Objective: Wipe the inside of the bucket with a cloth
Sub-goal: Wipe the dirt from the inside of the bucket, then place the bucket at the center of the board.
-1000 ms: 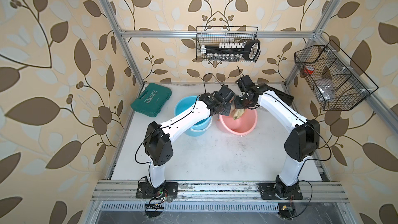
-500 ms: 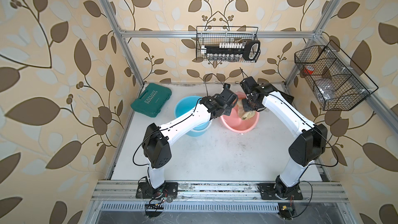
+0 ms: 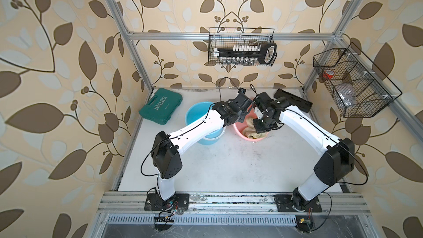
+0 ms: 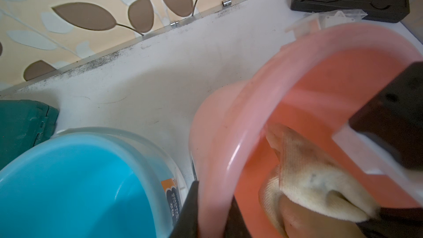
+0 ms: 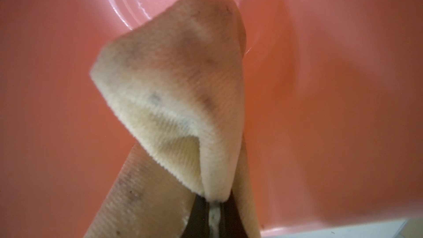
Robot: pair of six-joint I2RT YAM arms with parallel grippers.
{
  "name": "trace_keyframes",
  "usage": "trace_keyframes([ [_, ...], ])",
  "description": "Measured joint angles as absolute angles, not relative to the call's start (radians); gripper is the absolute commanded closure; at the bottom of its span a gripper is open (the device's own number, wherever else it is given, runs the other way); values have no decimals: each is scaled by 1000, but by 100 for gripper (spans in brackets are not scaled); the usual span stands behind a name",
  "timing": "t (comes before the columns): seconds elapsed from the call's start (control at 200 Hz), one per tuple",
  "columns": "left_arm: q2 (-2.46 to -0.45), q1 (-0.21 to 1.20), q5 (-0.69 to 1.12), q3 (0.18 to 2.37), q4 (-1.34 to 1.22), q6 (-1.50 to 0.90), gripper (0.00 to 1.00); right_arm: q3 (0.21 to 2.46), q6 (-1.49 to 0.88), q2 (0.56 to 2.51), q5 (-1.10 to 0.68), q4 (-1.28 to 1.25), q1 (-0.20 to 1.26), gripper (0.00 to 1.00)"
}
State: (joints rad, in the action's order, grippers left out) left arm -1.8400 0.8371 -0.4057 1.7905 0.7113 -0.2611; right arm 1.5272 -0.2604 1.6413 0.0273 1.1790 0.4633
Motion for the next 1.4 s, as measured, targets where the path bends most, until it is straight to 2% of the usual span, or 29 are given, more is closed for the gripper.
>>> trace_keyframes([
  [0.2, -1840, 838, -412, 1791, 713, -260, 100, 1477, -261, 1592, 20, 1189, 433, 100],
  [0.625, -1840, 843, -446, 1827, 730, -242, 100, 1434, -272, 1438, 323, 1290, 303, 100],
  [0.865, -1840, 842, -455, 1843, 733, -242, 100, 1431, -271, 1312, 419, 1286, 199, 100],
  [1.115, -1855, 824, -419, 1892, 751, -282, 100, 1370, -257, 1067, 326, 1153, 150, 100],
  [1.4, -1948, 713, -221, 1973, 763, -393, 100, 1341, -256, 1112, 43, 1030, 57, 100],
])
